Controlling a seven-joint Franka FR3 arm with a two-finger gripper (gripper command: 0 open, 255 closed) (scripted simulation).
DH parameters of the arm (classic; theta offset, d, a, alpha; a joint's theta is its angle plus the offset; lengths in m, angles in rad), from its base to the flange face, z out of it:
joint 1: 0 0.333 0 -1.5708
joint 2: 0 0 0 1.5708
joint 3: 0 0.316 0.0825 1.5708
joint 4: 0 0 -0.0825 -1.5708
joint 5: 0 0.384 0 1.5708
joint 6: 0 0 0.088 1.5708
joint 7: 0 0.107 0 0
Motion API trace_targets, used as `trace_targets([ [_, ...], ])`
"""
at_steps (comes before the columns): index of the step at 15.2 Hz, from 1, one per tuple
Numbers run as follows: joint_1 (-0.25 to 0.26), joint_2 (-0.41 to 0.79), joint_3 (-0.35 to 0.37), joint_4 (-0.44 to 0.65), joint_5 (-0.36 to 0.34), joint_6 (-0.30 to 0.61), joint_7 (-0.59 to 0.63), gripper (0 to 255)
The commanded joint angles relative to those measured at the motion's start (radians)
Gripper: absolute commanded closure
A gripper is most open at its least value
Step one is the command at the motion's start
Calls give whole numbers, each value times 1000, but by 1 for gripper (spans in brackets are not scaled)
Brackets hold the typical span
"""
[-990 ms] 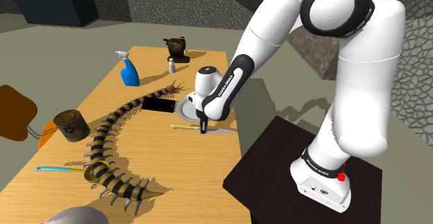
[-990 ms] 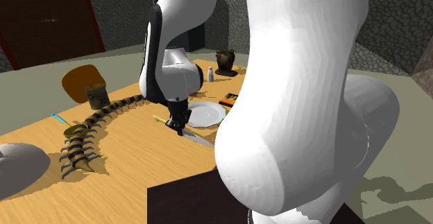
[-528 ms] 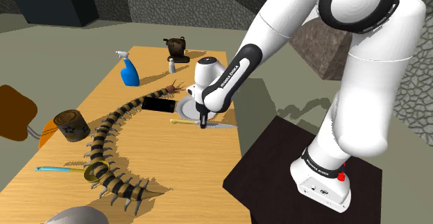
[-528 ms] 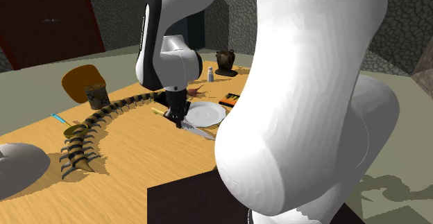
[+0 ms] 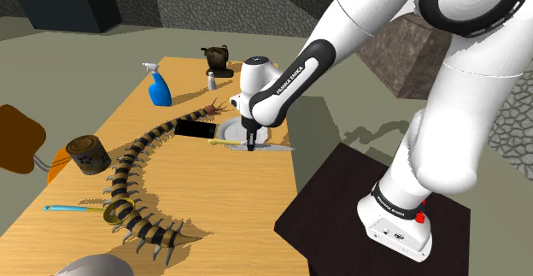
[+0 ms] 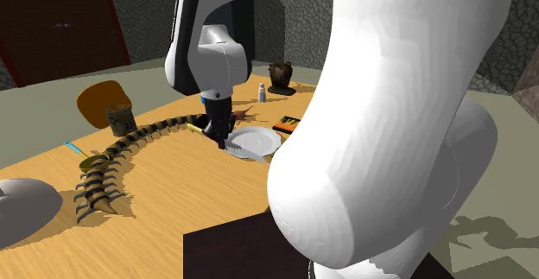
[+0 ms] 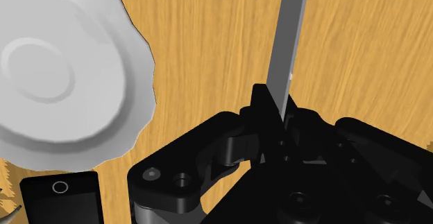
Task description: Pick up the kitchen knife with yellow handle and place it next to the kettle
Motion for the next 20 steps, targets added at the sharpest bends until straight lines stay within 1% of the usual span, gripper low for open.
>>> trace_targets([
  [1, 1, -24, 1, 3, 0, -27, 2, 255],
  [20, 1, -227, 1, 64, 4, -291, 1, 255],
])
